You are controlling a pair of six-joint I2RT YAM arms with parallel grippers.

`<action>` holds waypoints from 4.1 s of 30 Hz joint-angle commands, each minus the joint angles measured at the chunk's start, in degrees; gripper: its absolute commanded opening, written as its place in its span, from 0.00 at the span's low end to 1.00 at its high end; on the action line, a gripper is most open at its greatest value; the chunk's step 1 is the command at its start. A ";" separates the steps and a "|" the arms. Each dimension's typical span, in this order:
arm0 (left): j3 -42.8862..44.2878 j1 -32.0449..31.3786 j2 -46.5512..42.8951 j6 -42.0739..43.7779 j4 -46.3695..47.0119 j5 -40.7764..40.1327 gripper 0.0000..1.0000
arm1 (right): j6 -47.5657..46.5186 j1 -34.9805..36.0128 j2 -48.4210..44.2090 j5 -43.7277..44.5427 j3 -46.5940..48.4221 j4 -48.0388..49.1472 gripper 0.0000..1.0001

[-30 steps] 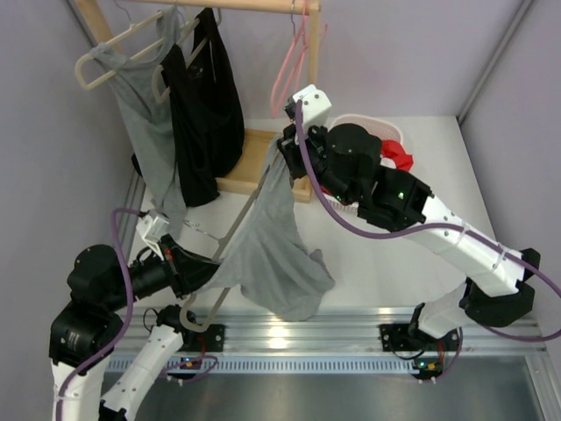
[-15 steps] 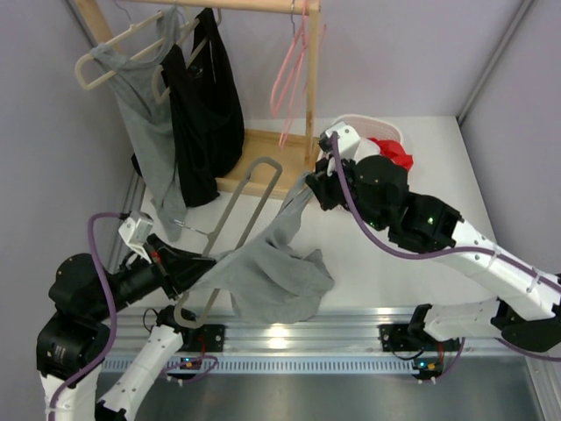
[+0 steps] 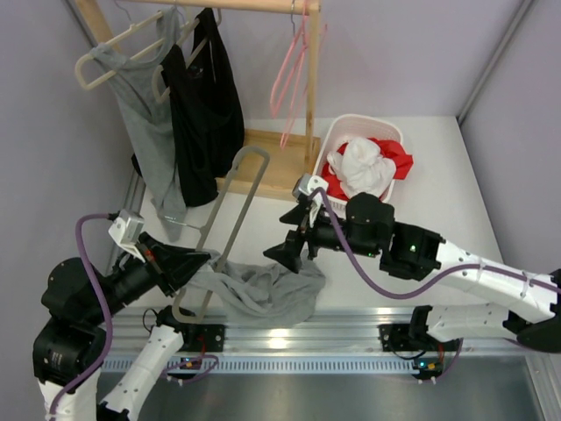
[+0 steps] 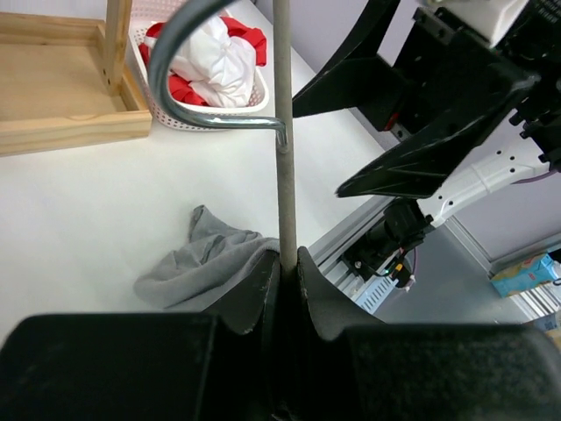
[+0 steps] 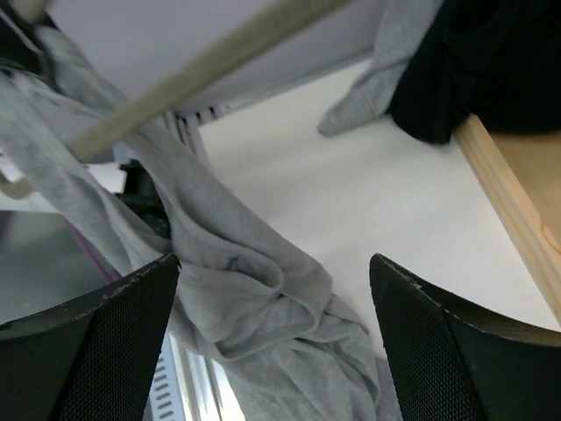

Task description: Remove the tank top from the hanger

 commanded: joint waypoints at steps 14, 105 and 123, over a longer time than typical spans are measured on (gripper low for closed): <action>0.72 0.69 -0.41 -0.91 5.33 3.20 0.00 | 15.66 0.06 5.94 -13.38 4.52 32.93 0.82; 0.46 -0.19 -5.15 -1.53 7.70 -5.22 0.72 | 26.13 -1.70 15.27 -14.35 7.16 48.66 0.00; -6.38 -0.10 -8.05 -0.38 11.39 -4.26 0.59 | 31.23 -1.52 14.65 -12.50 4.43 54.64 0.00</action>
